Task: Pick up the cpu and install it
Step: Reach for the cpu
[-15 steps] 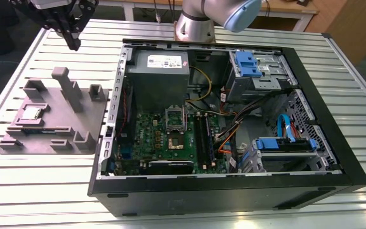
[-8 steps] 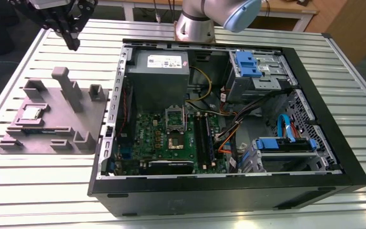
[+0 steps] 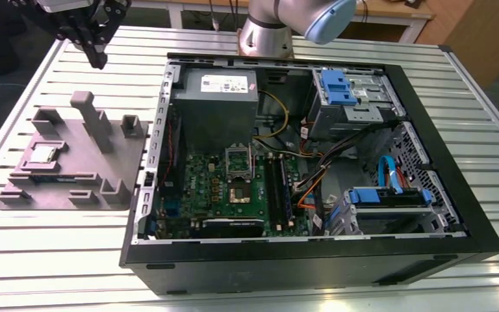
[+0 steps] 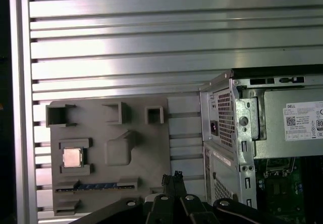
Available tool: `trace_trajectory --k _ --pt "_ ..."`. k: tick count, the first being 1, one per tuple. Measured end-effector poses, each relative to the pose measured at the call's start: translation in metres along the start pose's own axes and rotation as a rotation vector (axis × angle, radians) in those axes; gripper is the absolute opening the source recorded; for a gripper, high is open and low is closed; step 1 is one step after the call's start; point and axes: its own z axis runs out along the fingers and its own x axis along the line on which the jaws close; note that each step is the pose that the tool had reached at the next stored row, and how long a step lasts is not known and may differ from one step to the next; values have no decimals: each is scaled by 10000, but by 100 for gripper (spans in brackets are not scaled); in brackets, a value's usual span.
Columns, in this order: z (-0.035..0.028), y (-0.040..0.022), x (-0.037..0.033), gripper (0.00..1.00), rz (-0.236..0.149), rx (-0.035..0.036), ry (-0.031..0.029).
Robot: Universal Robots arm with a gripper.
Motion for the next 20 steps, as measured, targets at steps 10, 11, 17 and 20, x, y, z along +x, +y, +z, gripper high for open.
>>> trace_trajectory --k 10,11,17,20 --pt "0 -2 21 10 0 0 1" --pt "0 -2 21 10 0 0 1" --pt "0 -2 21 10 0 -2 0" --pt "0 -1 22 10 3 -26 12"
